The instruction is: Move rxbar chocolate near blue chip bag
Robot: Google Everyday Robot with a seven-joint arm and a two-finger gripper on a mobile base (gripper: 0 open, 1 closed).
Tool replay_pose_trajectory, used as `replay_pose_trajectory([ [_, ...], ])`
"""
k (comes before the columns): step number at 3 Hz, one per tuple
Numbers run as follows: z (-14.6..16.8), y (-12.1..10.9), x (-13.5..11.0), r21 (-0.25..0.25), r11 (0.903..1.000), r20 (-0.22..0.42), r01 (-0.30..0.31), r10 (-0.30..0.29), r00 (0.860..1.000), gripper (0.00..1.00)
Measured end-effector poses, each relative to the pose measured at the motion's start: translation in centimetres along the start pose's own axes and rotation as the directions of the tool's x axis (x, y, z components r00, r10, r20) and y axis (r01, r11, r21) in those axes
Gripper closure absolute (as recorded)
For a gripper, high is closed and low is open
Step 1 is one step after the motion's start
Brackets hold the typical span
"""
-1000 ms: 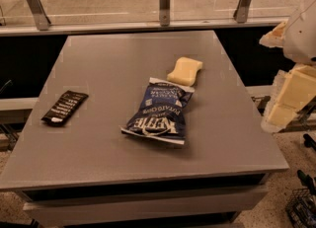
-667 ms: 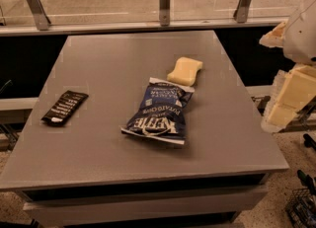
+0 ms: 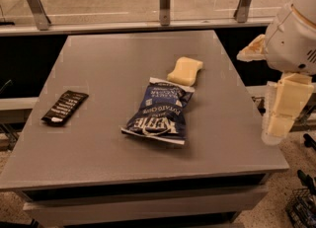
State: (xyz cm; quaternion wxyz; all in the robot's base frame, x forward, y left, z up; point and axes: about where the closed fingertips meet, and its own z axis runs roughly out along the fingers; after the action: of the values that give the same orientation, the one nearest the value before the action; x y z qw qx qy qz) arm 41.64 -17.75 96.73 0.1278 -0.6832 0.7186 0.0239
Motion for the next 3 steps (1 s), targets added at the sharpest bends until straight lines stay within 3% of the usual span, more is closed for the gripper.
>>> replay_pose_trajectory([
  [1,0.6,2.2,-2.4,-0.077,0.987,0.013,0.141,-0.14,0.99,0.0],
  [2,0.7,5.2,-5.2,-0.124,0.9467,0.029,0.297,-0.296,0.955,0.0],
  [3,0.7,7.8,-7.6,-0.146,0.8886,0.043,0.435,-0.433,0.9,0.0],
])
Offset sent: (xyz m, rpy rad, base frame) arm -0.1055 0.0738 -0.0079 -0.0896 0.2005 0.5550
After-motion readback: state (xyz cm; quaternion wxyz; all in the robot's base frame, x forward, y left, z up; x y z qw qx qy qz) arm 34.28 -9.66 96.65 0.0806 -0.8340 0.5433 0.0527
